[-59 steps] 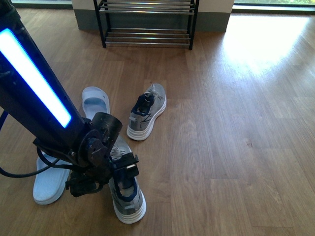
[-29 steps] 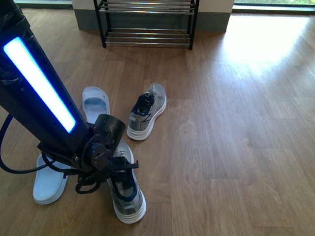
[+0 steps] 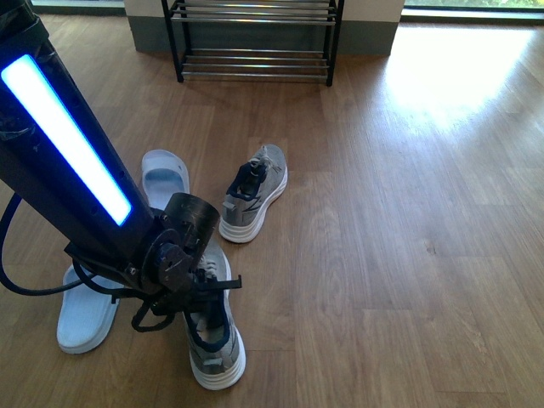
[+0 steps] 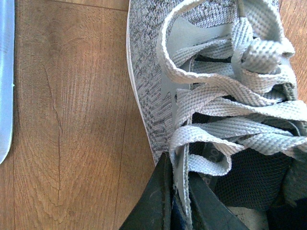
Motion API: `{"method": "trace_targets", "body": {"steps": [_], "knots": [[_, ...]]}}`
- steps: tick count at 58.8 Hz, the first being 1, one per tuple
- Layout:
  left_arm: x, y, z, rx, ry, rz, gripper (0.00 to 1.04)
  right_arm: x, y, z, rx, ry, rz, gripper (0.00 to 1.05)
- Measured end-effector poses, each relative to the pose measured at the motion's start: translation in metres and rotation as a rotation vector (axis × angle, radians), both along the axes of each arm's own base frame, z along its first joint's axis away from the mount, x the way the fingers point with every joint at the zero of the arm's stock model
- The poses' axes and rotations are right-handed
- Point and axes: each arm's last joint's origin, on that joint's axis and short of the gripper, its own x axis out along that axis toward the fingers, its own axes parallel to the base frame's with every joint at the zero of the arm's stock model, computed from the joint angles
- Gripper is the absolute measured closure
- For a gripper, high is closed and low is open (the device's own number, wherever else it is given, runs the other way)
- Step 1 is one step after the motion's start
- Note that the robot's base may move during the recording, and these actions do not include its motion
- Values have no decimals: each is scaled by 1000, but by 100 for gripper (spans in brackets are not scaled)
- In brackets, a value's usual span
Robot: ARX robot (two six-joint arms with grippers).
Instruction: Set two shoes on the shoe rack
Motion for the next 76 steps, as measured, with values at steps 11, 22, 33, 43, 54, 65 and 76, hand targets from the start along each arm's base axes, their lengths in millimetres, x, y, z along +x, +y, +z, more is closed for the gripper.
{"method": "trace_targets", "body": {"steps": [11,22,33,43,54,65,76], "knots": [[0,0,0,0,0,0,103,0,0,0,0,0,0,9],[0,0,0,0,0,0,103,0,0,0,0,0,0,9],[0,0,0,0,0,0,103,0,0,0,0,0,0,9],[-7,1,-1,-44,-98,71,103,0,0,0,0,0,0,9],[-13,0,16,-87,-116,121,103,0,0,0,0,0,0,9],[-23,-6,78,-106,-224,114,103,0,0,0,0,0,0,9],[-39,-9,133,-97,-355,62,103,0,0,0,0,0,0,9]]}}
